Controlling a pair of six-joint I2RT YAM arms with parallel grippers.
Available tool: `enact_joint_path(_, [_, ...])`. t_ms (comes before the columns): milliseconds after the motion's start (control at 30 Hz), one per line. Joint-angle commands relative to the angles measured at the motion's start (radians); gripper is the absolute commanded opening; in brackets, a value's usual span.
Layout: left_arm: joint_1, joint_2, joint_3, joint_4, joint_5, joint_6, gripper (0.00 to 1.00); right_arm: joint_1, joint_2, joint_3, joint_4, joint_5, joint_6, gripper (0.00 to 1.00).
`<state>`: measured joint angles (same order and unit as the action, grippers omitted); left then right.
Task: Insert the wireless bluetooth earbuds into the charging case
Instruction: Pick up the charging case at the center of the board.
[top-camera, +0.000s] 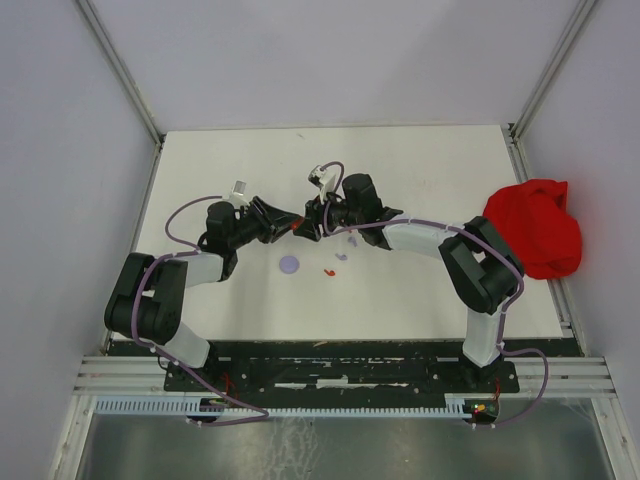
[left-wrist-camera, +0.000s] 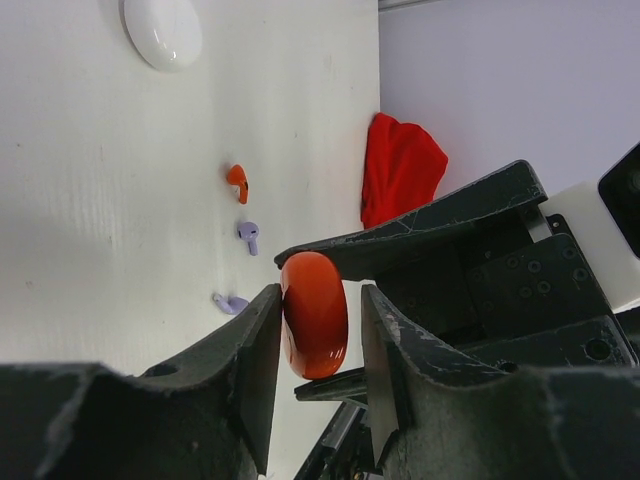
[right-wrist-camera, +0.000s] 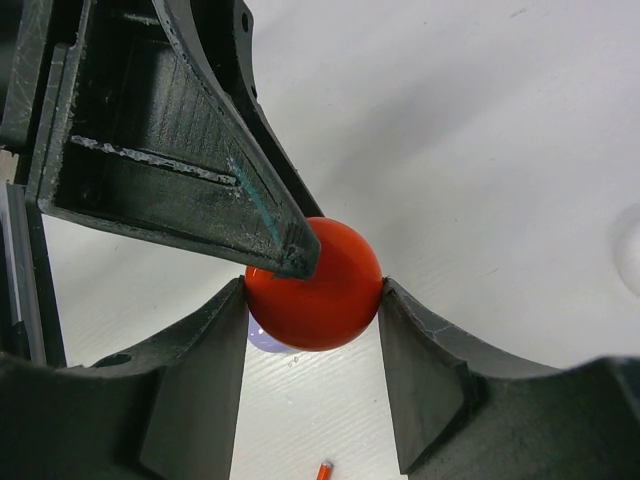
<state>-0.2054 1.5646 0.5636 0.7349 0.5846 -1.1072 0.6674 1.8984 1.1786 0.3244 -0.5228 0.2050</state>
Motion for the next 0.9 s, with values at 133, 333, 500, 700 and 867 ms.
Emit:
enact_joint_path(133, [-0.003,-0.004,0.020,0.027,0.027,0.028,0.41,-0.008,-0.061,-0.003,0.054,-0.015,0.001,0.43])
enact_joint_path(333, [-0.002,0.001,0.018,0.028,0.021,0.028,0.41,-0.009,-0.060,-0.004,0.054,-0.019,0.001,0.43])
enact_joint_path(500, [0.001,0.003,0.019,0.028,0.017,0.026,0.41,-0.009,-0.062,-0.007,0.054,-0.022,0.001,0.43])
enact_joint_path(700, [0.006,0.004,0.019,0.030,0.016,0.022,0.42,-0.010,-0.062,-0.011,0.053,-0.023,-0.001,0.43])
enact_joint_path(867, [0.009,0.004,0.019,0.031,0.015,0.018,0.42,-0.009,-0.064,-0.015,0.052,-0.023,-0.001,0.43])
